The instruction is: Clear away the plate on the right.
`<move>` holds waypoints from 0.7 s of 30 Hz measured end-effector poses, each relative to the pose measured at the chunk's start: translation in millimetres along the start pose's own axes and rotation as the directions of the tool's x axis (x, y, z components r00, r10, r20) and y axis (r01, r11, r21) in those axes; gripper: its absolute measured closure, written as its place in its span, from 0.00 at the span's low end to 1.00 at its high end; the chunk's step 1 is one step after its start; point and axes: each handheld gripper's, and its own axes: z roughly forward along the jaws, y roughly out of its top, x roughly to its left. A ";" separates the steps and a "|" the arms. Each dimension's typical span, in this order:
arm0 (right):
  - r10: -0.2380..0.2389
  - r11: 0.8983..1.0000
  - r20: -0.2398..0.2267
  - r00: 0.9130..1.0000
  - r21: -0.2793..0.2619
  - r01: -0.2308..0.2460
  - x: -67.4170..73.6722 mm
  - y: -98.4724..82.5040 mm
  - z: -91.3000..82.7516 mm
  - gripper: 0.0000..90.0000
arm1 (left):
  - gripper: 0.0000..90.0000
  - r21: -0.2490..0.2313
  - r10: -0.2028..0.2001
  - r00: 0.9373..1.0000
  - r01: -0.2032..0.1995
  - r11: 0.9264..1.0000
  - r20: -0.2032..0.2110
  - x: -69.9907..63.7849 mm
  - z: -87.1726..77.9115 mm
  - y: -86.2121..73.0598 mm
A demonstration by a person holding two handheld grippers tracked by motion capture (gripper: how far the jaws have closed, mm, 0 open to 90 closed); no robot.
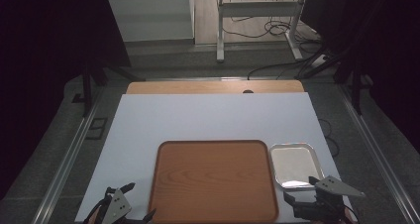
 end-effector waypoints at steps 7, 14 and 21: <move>-0.017 1.000 -0.044 0.999 0.012 0.017 -2.0 -0.5 4.1 0.00 | 0.05 -0.001 -0.005 1.000 0.005 1.000 0.001 0.4 -0.7 -0.4; -0.021 1.000 -0.035 0.999 0.021 0.021 -1.9 -0.3 4.9 0.00 | 0.05 -0.001 -0.005 1.000 0.005 1.000 0.000 0.6 -0.8 -0.4; -0.041 0.998 -0.035 0.999 0.035 0.043 0.4 0.1 6.3 0.00 | 0.05 0.000 -0.002 1.000 0.002 1.000 0.000 0.5 -0.8 -0.4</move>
